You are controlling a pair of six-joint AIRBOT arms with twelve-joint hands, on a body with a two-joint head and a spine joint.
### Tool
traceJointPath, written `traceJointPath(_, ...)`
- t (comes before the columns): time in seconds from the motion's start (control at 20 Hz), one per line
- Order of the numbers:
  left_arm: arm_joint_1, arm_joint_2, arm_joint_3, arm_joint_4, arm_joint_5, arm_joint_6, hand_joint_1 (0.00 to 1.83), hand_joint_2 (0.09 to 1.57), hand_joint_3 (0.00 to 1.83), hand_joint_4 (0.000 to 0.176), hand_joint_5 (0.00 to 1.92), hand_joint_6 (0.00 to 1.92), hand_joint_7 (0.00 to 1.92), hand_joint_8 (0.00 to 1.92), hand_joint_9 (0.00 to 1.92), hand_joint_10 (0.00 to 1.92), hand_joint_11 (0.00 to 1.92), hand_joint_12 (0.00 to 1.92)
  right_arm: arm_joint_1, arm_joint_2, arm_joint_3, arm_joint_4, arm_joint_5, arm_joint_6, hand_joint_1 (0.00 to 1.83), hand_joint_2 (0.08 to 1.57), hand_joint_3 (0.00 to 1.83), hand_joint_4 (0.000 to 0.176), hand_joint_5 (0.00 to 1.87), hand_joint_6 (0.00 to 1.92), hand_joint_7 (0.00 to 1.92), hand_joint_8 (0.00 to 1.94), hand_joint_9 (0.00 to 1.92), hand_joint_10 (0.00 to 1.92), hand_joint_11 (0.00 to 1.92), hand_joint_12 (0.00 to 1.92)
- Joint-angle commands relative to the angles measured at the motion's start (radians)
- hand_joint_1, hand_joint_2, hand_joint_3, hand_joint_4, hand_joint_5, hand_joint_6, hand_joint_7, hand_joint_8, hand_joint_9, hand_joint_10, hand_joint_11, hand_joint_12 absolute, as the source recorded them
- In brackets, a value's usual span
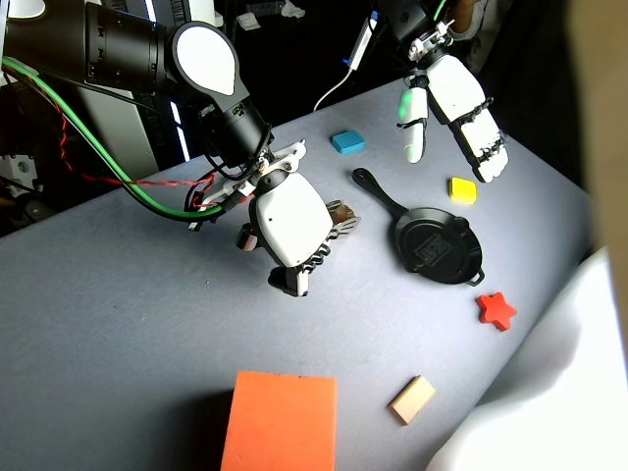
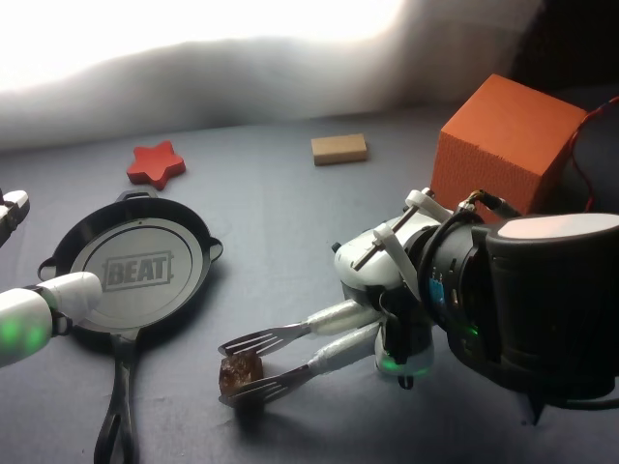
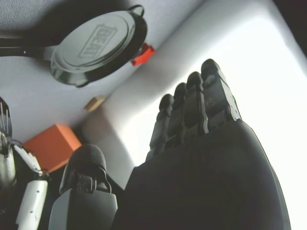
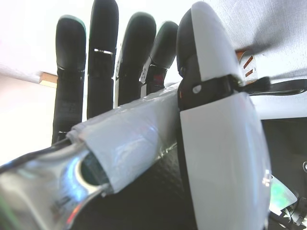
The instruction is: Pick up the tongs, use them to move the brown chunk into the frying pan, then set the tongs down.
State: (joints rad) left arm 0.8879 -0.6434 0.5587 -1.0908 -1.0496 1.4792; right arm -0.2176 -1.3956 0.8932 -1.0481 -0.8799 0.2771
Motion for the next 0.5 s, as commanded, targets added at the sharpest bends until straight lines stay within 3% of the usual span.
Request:
traceJointPath(0.0,-0.010,0.011,0.007,0.043,-0.106,-0.003,0.00,1.22,0.00,0.005,0.00,0.00,0.00,0.00,0.01,0.00,0.00,0.13,0.009,0.004,-0.002,-0.056,0.014,-0.006,1.13,1.16,0.00,0.000,0.91,1.11,1.21,0.30,1.01,0.75,0.66,1.60)
traceJointPath(0.05,-0.010,0.011,0.007,0.043,-0.106,-0.004,0.00,1.22,0.00,0.009,0.00,0.00,0.00,0.00,0.00,0.00,0.00,0.14,0.010,0.004,-0.002,-0.056,0.014,-0.006,1.13,1.15,0.00,0.000,0.93,1.08,1.25,0.28,1.06,0.75,0.71,1.59)
traceJointPath(0.1,-0.010,0.012,0.008,0.043,-0.106,-0.006,0.00,1.22,0.00,0.008,0.00,0.00,0.00,0.00,0.01,0.00,0.00,0.18,0.011,0.005,-0.002,-0.056,0.014,-0.006,1.21,1.09,0.00,0.000,0.97,1.02,1.19,0.62,1.12,0.72,0.76,1.55)
traceJointPath(0.2,-0.007,0.012,0.008,0.043,-0.106,-0.006,0.00,1.22,0.00,0.002,0.00,0.00,0.00,0.00,0.02,0.00,0.00,0.21,0.012,0.005,-0.002,-0.056,0.014,-0.007,1.10,1.15,0.00,0.000,0.92,1.10,1.26,0.40,1.15,0.73,0.75,1.56)
traceJointPath(0.3,-0.002,0.012,0.008,0.043,-0.106,-0.014,0.00,1.23,0.00,0.000,0.00,0.00,0.02,0.00,0.03,0.00,0.00,0.23,0.013,0.006,-0.002,-0.056,0.014,-0.009,1.04,1.18,0.00,0.000,0.87,1.20,1.37,0.35,1.19,0.88,0.78,1.64)
traceJointPath(0.35,-0.001,0.012,0.008,0.043,-0.106,-0.014,0.00,1.23,0.00,0.000,0.00,0.00,0.01,0.00,0.02,0.00,0.00,0.18,0.014,0.006,-0.002,-0.056,0.014,-0.010,0.74,1.28,0.02,0.000,0.99,1.01,1.42,0.46,1.22,1.00,0.84,1.69)
traceJointPath(0.4,-0.001,0.012,0.008,0.043,-0.106,-0.014,0.00,1.23,0.00,0.000,0.00,0.00,0.00,0.00,0.01,0.00,0.00,0.17,0.014,0.006,-0.002,-0.056,0.014,-0.010,0.62,1.33,0.02,0.000,1.07,0.99,1.41,0.67,1.24,1.12,0.87,1.75)
traceJointPath(0.45,-0.001,0.012,0.008,0.043,-0.106,-0.014,0.00,1.23,0.00,0.000,0.00,0.00,0.00,0.00,0.02,0.00,0.00,0.16,0.014,0.006,-0.003,-0.056,0.015,-0.010,0.58,1.35,0.01,0.000,1.13,1.22,1.41,1.05,1.28,1.32,0.94,1.81)
